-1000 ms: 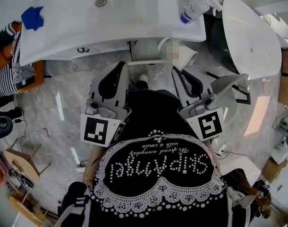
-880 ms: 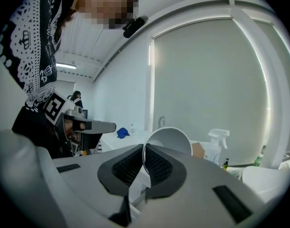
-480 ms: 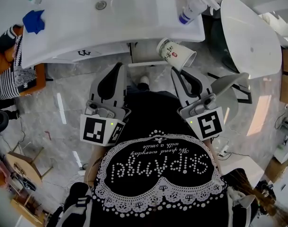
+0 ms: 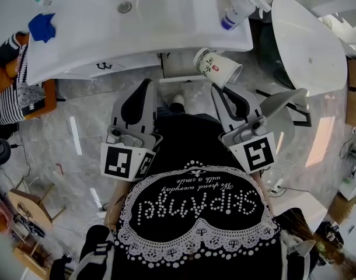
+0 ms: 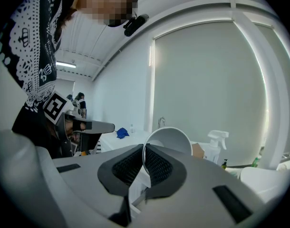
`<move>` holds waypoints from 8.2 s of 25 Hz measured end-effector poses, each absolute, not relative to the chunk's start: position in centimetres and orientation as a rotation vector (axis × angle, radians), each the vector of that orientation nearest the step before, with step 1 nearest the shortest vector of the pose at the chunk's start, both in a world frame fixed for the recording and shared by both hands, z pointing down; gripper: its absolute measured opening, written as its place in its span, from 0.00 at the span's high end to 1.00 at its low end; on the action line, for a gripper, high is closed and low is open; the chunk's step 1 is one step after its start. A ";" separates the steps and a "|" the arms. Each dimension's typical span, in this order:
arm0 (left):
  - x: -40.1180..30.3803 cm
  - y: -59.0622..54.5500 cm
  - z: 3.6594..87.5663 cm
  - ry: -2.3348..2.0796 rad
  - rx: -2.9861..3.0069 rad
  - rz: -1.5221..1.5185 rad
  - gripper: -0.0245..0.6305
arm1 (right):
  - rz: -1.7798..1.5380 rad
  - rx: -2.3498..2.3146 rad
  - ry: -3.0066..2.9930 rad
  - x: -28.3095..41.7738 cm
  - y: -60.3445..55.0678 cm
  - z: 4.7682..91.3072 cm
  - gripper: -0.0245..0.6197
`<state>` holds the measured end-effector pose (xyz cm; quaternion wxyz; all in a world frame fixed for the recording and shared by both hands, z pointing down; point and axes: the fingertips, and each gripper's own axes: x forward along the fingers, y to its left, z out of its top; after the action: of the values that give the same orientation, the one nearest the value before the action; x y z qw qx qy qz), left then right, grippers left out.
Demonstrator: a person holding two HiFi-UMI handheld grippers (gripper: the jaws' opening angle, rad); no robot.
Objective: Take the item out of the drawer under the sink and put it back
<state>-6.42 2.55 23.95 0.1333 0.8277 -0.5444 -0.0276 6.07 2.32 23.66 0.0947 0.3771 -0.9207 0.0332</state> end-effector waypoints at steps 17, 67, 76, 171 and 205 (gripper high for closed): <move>-7.7 3.8 24.1 -1.620 2.385 -0.087 0.96 | -0.078 1.097 -2.626 6.0 2.3 24.8 0.92; -9.6 2.7 25.8 -1.680 2.177 0.010 0.96 | -0.171 0.607 -2.297 4.7 -2.7 43.4 0.92; -8.9 3.0 26.7 -1.676 2.167 0.055 0.96 | -0.166 0.546 -2.268 5.3 -2.2 46.1 0.92; -11.9 8.5 30.7 -1.750 1.803 0.076 0.96 | -0.045 0.189 -1.902 3.2 -7.4 67.5 0.92; -11.9 8.3 31.0 -1.733 1.789 0.058 0.96 | -0.050 0.090 -1.877 2.6 -6.9 68.0 0.91</move>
<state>-11.87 8.29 31.01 0.3195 0.6804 -0.6592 0.0221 2.62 -6.88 67.98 0.5898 0.0385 -0.8063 -0.0213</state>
